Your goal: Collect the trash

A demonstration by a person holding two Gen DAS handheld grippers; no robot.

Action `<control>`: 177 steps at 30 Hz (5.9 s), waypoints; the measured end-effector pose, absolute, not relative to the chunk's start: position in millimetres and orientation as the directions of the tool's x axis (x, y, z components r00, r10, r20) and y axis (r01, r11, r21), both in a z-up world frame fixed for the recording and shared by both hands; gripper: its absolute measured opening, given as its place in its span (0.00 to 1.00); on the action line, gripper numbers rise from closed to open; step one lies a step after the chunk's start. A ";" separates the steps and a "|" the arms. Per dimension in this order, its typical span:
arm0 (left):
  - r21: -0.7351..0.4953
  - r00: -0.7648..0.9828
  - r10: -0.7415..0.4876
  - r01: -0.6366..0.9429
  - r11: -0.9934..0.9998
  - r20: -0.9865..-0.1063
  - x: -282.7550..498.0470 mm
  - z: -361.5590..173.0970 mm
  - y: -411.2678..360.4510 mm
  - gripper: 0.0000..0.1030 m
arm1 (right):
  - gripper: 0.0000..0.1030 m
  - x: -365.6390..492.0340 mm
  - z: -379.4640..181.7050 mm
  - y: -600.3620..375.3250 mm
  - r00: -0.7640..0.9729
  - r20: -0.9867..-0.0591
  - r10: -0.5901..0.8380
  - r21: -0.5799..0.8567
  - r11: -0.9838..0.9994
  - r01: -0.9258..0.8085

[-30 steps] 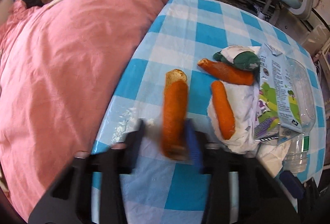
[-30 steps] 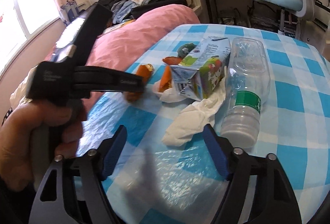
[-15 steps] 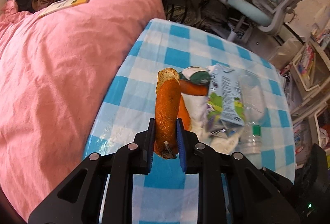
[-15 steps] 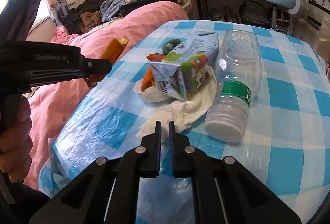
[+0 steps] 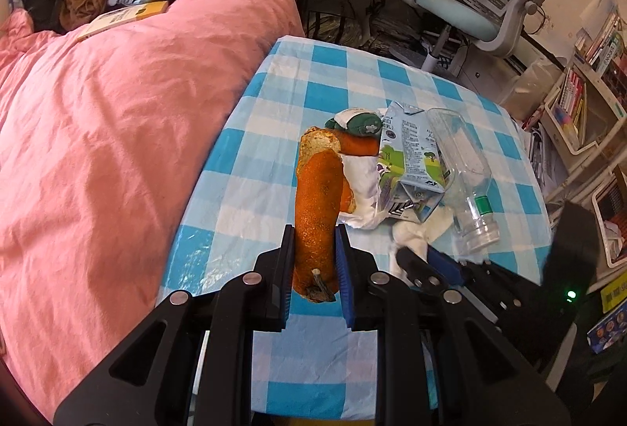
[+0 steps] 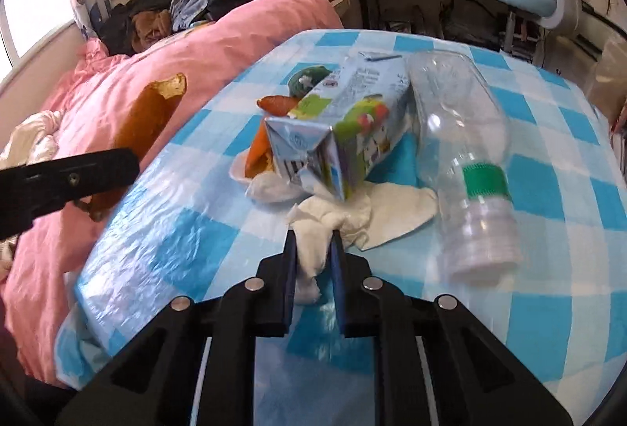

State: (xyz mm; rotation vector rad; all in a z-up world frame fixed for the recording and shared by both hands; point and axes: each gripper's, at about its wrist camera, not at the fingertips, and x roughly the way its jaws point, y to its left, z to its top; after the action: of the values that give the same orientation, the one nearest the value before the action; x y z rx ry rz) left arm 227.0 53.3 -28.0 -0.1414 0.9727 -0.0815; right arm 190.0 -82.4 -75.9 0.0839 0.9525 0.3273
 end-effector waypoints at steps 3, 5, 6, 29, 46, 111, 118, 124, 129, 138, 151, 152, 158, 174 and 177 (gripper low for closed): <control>-0.171 0.571 -0.143 0.004 0.985 -0.808 217.9 -24.4 55.2 0.19 | 0.14 174.9 -66.2 -82.5 0.533 -0.773 0.344 0.238 0.936 -0.260; -0.177 0.577 -0.150 0.010 0.984 -0.803 209.4 -22.6 54.6 0.19 | 0.14 161.0 -53.4 -83.2 0.541 -0.750 0.381 0.261 0.922 -0.287; -0.179 0.579 -0.153 0.012 0.984 -0.801 205.7 -21.9 54.3 0.19 | 0.14 155.9 -48.0 -82.8 0.543 -0.741 0.395 0.270 0.916 -0.297; -0.194 0.597 -0.218 0.106 0.975 -0.772 99.5 -27.0 26.4 0.18 | 0.15 52.6 -24.9 -96.5 0.359 -0.733 0.579 0.369 0.780 -0.506; -0.237 0.495 -0.261 0.113 0.965 -0.828 52.1 -58.7 17.1 0.19 | 0.49 36.8 -32.0 -105.2 0.322 -0.743 0.586 0.378 0.765 -0.521; -0.181 0.687 -0.103 -0.041 0.983 -0.719 148.9 8.8 44.4 0.87 | 0.88 223.6 -85.6 -167.9 0.443 -0.886 0.136 0.094 0.989 -0.117; -0.212 0.695 -0.111 -0.061 0.975 -0.710 162.0 17.1 54.2 0.89 | 0.94 238.4 -91.8 -156.3 0.506 -0.854 0.121 0.031 0.983 -0.181; -0.231 0.692 -0.122 -0.066 0.971 -0.711 161.6 17.1 60.3 0.91 | 0.94 243.2 -91.4 -156.3 0.516 -0.849 0.113 0.030 0.986 -0.165; -0.222 0.675 -0.111 -0.079 0.972 -0.729 161.3 11.3 62.3 0.91 | 0.94 249.1 -92.0 -156.8 0.514 -0.850 0.117 0.036 0.986 -0.165; -0.177 0.655 -0.093 -0.063 0.982 -0.750 154.8 0.2 45.9 0.92 | 0.94 248.8 -92.1 -156.4 0.514 -0.850 0.118 0.036 0.986 -0.165; -0.157 0.654 -0.126 0.011 0.988 -0.746 145.0 1.0 30.9 0.92 | 0.94 248.1 -92.1 -156.3 0.514 -0.850 0.118 0.037 0.985 -0.166; -0.159 0.655 -0.128 0.012 0.987 -0.745 144.9 1.2 31.7 0.92 | 0.94 248.0 -92.0 -156.2 0.514 -0.850 0.118 0.037 0.985 -0.166; -0.164 0.661 -0.132 0.014 0.986 -0.739 143.1 3.6 31.7 0.92 | 0.94 247.6 -92.0 -156.3 0.514 -0.850 0.118 0.037 0.985 -0.166; -0.213 0.653 -0.159 -0.004 0.977 -0.740 153.6 7.6 39.2 0.92 | 0.94 247.3 -92.1 -156.6 0.514 -0.849 0.119 0.037 0.985 -0.166; -0.214 0.646 -0.158 -0.009 0.977 -0.747 156.4 5.7 39.2 0.92 | 0.94 247.3 -92.1 -156.5 0.514 -0.849 0.118 0.037 0.985 -0.166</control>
State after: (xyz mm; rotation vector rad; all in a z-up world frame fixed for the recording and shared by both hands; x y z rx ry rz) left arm 156.4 39.2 5.7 -0.2063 0.8656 -0.0850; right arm 247.3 -156.5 -92.1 -0.0513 1.0165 0.1710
